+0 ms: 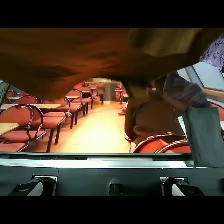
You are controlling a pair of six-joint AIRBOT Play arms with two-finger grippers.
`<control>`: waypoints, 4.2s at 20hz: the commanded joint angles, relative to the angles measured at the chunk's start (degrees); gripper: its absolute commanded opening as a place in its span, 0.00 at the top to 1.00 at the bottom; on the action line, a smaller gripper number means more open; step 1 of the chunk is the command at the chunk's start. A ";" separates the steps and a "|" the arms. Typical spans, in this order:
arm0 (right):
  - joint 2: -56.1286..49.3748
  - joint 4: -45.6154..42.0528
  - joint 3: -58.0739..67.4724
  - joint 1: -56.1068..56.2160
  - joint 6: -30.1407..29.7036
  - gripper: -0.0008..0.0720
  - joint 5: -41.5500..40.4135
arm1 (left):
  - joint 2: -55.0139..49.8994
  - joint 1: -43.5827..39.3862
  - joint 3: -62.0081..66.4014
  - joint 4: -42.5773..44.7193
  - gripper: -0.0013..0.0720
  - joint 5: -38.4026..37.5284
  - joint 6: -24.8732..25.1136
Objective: Fold the clothes and pants, and hang the long-sleeved shirts on hangers.
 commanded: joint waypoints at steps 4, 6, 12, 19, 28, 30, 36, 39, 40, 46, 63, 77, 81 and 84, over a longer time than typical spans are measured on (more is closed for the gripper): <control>10.21 -7.89 0.52 0.04 8.46 0.96 -4.72 | 6.43 0.04 2.49 12.44 0.96 -7.91 -5.40; 7.69 -7.82 0.52 0.04 11.06 0.96 -6.38 | 4.37 0.04 -0.02 10.95 0.96 -8.07 -3.93; -11.87 -2.54 -5.44 0.04 16.92 0.96 -17.11 | -11.74 -0.09 -13.33 5.92 0.96 -8.35 5.68; -42.47 -5.49 -11.61 7.61 15.50 0.96 -8.70 | -45.09 -5.09 -17.55 5.92 0.96 5.42 7.96; -54.47 -7.76 -11.56 10.03 16.92 0.96 7.80 | -56.52 -6.14 -15.34 5.95 0.96 14.97 5.38; -53.42 -9.92 -11.54 10.03 16.94 0.96 2.36 | -55.98 -5.57 -15.34 5.66 0.96 10.12 5.38; -50.60 -19.41 -11.56 10.03 17.03 0.96 -14.38 | -53.70 -4.35 -15.43 3.41 0.96 -6.32 7.80; -50.66 -21.14 -11.63 10.03 16.35 0.96 -20.70 | -53.70 -4.37 -17.44 3.13 0.96 -11.15 8.83; -50.75 -21.49 -11.63 10.03 16.17 0.96 -22.08 | -53.70 -4.37 -18.58 3.15 0.96 -12.11 8.81; -53.57 -21.51 -11.69 10.05 15.50 0.96 -23.21 | -53.90 -4.96 -25.27 3.13 0.96 -10.69 8.81; -41.99 -5.09 -18.80 -3.06 4.28 0.40 -26.12 | -35.56 4.92 -28.30 4.94 0.29 -8.72 4.92; -8.74 8.48 -90.09 -16.74 -4.96 0.40 -12.39 | -7.82 21.46 -76.26 -21.05 0.30 1.92 13.14; -8.72 14.78 -96.30 -16.74 -6.21 0.40 -7.48 | -7.82 21.46 -76.26 -21.05 0.30 1.90 13.14; -8.72 15.56 -99.19 -16.74 -6.71 0.40 -6.36 | -7.85 21.46 -76.26 -21.07 0.30 1.90 13.11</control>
